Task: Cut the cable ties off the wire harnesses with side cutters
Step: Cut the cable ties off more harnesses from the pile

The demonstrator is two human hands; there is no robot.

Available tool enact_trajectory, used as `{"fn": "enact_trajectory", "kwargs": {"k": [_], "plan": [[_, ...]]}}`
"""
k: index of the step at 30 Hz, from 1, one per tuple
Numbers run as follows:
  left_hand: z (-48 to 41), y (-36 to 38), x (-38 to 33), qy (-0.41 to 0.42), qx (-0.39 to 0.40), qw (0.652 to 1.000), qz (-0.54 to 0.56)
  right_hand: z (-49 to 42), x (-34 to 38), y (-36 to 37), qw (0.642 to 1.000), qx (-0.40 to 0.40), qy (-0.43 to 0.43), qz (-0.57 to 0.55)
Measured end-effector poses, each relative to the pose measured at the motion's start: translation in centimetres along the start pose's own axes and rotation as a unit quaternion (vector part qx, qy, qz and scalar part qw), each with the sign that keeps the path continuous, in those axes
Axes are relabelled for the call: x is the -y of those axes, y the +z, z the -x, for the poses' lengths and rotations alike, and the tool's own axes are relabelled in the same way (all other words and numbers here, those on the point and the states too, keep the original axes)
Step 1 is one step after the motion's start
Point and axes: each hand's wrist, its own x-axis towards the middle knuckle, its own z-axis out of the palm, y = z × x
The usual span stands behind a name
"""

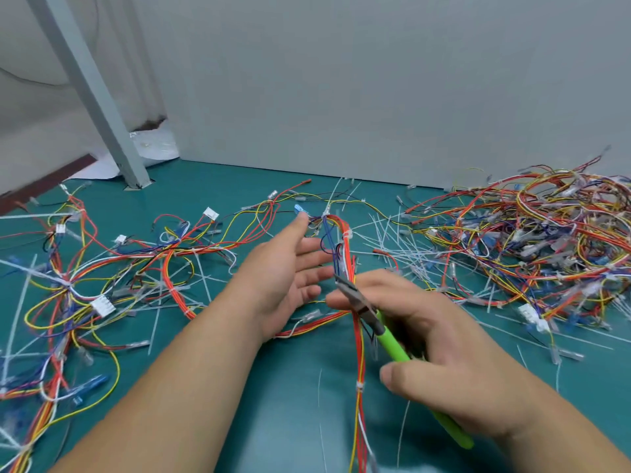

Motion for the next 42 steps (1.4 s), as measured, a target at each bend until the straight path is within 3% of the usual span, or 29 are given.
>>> {"fn": "enact_trajectory", "kwargs": {"k": [4,12,15,20,24,28,30,34,42], "plan": [[0.1,-0.4,-0.3,-0.068,0.065,0.995,0.028,0.0,0.5,-0.1,0.999,0.041,0.011,-0.004],[-0.5,0.1,0.0,-0.004,0.036,0.995,0.092,-0.1,1.1,1.1,0.989,0.134,0.056,-0.002],[-0.7,-0.2,0.0,0.053,0.01,0.995,0.086,-0.3,0.2,0.8,0.994,0.092,0.059,0.002],[-0.8,-0.9,-0.4,0.102,-0.097,0.989,0.041,-0.5,-1.6,-0.5,0.994,-0.022,0.051,-0.098],[-0.4,-0.8,-0.6,0.176,-0.14,0.974,-0.004,-1.1,-2.7,-1.3,0.949,-0.139,0.065,-0.274],[-0.2,-0.3,0.0,0.269,-0.159,0.943,-0.115,-1.3,-2.4,-1.5,0.923,-0.154,0.078,-0.345],[0.1,0.1,0.3,0.295,-0.136,0.934,-0.15,-1.2,-2.2,-1.4,0.93,-0.151,0.094,-0.321],[0.6,0.8,0.9,0.304,-0.096,0.932,-0.172,-1.1,-2.0,0.1,0.971,-0.142,0.119,-0.153],[0.9,1.5,1.4,0.325,-0.082,0.921,-0.196,-1.1,-1.3,1.0,0.971,-0.206,0.089,-0.076]]}}
